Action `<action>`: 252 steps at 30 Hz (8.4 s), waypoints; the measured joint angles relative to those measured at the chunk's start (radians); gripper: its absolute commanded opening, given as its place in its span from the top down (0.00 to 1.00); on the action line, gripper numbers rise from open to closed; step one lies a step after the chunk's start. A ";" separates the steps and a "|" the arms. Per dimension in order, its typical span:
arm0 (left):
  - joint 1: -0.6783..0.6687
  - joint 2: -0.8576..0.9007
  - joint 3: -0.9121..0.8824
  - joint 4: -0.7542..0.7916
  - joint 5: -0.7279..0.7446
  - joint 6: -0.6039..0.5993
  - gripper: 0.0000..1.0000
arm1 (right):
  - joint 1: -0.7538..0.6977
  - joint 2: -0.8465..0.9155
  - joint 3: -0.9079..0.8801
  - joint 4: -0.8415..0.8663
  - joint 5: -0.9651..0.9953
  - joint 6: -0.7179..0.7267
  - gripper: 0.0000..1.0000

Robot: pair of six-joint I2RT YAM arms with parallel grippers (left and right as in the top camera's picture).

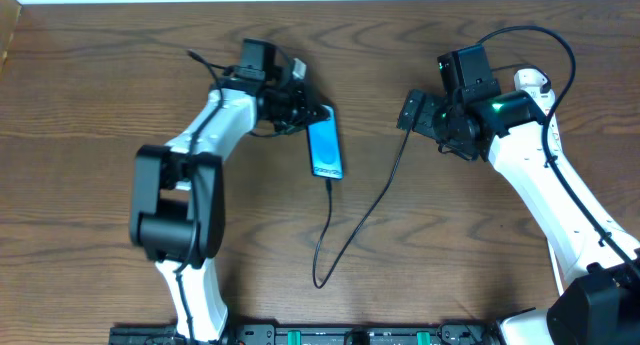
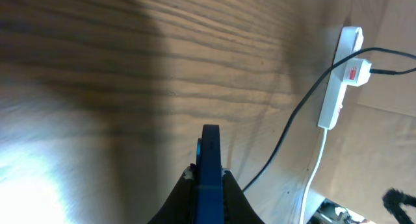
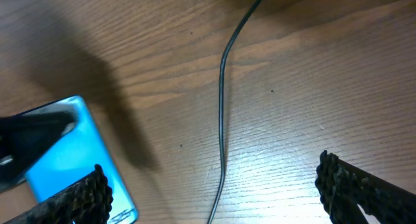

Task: Plug charger to phone and switch on socket

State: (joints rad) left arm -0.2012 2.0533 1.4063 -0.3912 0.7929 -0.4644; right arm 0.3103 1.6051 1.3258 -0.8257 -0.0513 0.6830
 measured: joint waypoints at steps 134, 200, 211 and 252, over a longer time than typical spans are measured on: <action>-0.039 -0.741 -0.002 -0.481 -0.965 0.100 0.10 | 0.008 0.000 0.000 -0.082 0.030 -0.041 0.01; -0.039 -0.743 -0.002 -0.484 -0.965 0.100 0.10 | -0.769 0.498 0.330 -0.125 -0.507 -0.994 0.01; -0.039 -0.743 -0.002 -0.484 -0.965 0.100 0.10 | -0.769 0.522 0.330 -0.090 -0.510 -1.034 0.01; -0.039 -0.743 -0.002 -0.484 -0.965 0.100 0.10 | -0.748 0.522 0.307 0.029 -0.507 -1.053 0.01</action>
State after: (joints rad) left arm -0.2401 1.3098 1.4048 -0.8753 -0.1719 -0.3649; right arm -0.4374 2.1273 1.6333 -0.7971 -0.5579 -0.3698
